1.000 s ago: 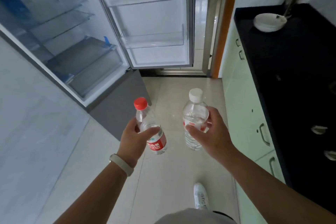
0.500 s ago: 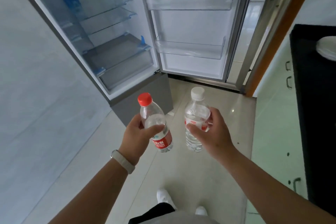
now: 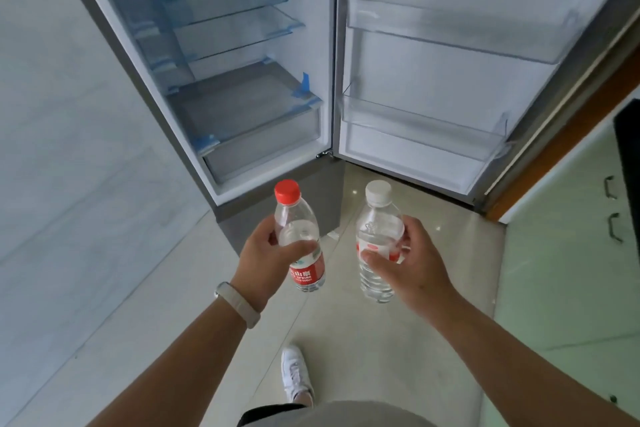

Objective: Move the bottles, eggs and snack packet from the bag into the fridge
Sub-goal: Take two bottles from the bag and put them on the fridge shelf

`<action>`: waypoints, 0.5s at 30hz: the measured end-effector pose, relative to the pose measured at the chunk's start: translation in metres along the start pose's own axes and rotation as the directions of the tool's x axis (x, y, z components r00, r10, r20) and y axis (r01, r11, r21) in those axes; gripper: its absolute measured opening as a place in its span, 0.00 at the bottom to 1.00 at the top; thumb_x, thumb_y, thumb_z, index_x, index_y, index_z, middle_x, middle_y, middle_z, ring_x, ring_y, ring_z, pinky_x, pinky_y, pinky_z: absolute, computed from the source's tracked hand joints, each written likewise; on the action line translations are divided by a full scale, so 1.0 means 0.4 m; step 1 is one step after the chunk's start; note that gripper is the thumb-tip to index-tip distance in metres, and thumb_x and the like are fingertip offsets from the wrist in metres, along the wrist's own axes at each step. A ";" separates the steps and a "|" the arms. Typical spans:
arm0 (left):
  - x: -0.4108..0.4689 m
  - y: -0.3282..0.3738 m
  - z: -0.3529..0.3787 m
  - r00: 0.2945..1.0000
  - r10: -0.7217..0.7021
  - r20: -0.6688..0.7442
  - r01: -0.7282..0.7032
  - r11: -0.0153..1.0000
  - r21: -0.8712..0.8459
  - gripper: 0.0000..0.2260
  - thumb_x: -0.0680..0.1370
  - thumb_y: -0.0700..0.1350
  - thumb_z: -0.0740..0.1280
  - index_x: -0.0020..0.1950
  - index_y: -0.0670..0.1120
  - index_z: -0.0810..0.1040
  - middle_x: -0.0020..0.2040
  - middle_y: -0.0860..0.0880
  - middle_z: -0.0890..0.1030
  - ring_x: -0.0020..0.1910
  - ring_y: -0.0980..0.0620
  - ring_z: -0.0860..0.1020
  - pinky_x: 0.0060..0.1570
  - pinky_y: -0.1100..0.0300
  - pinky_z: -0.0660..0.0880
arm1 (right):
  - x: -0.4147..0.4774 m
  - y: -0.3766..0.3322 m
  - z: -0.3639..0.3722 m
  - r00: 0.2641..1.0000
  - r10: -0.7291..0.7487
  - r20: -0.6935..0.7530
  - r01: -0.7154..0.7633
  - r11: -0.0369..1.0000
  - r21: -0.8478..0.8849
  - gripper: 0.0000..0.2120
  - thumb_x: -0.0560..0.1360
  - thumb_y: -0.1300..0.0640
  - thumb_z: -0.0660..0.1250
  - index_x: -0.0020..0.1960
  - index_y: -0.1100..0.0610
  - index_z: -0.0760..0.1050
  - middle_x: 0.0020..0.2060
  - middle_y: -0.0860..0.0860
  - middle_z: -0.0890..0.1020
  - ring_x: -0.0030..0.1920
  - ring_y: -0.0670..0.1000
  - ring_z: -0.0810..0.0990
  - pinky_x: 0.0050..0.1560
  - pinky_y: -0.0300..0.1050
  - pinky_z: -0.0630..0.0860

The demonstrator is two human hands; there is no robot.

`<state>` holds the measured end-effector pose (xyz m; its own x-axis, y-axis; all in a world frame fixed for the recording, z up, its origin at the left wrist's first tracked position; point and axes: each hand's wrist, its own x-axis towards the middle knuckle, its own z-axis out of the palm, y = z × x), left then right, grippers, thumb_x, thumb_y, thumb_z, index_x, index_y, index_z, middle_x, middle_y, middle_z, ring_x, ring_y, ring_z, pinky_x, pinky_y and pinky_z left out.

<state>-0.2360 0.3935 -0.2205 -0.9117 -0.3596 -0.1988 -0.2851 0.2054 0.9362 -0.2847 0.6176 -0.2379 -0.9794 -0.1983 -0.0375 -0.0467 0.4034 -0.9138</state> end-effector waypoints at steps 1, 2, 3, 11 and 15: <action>0.040 0.003 -0.020 1.000 0.005 0.004 -0.005 1.000 -0.008 0.15 0.73 0.43 0.75 0.58 0.48 0.77 0.48 0.50 0.82 0.47 0.52 0.81 0.44 0.62 0.74 | 0.035 -0.016 0.019 1.000 -0.001 0.004 0.001 1.000 -0.004 0.22 0.66 0.48 0.78 0.55 0.40 0.71 0.50 0.43 0.81 0.48 0.42 0.81 0.51 0.47 0.80; 0.078 0.006 -0.043 1.000 0.009 0.005 -0.009 1.000 -0.013 0.16 0.73 0.43 0.75 0.58 0.48 0.77 0.49 0.50 0.82 0.48 0.52 0.81 0.46 0.62 0.75 | 0.069 -0.032 0.037 1.000 -0.001 0.010 0.001 1.000 -0.008 0.22 0.65 0.47 0.78 0.54 0.39 0.71 0.50 0.43 0.81 0.48 0.42 0.81 0.51 0.47 0.80; 0.114 0.010 -0.066 1.000 0.010 0.003 -0.010 1.000 -0.019 0.17 0.72 0.43 0.75 0.59 0.47 0.77 0.50 0.50 0.82 0.48 0.52 0.81 0.47 0.60 0.76 | 0.099 -0.049 0.056 1.000 0.001 0.013 -0.001 1.000 -0.011 0.22 0.64 0.45 0.77 0.54 0.38 0.71 0.50 0.43 0.81 0.48 0.42 0.81 0.50 0.47 0.80; 0.354 0.024 -0.236 0.996 0.027 -0.080 -0.035 0.994 -0.100 0.20 0.72 0.45 0.76 0.62 0.49 0.76 0.52 0.51 0.83 0.50 0.53 0.81 0.49 0.59 0.76 | 0.307 -0.153 0.191 1.000 -0.007 0.023 0.007 1.000 -0.027 0.21 0.65 0.47 0.78 0.52 0.38 0.72 0.48 0.44 0.82 0.46 0.41 0.81 0.48 0.43 0.77; 0.420 0.029 -0.286 0.994 0.010 -0.113 -0.023 0.993 -0.119 0.21 0.72 0.45 0.76 0.63 0.48 0.75 0.53 0.49 0.82 0.52 0.48 0.81 0.56 0.49 0.78 | 0.378 -0.193 0.232 0.998 -0.038 0.042 0.039 0.999 -0.019 0.21 0.65 0.47 0.78 0.53 0.37 0.72 0.47 0.41 0.82 0.46 0.40 0.81 0.46 0.40 0.77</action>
<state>-0.3588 0.2313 -0.2101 -0.8750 -0.4584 -0.1557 -0.2267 0.1039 0.9684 -0.4110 0.4734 -0.2104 -0.9678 -0.2510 -0.0197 -0.0885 0.4126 -0.9066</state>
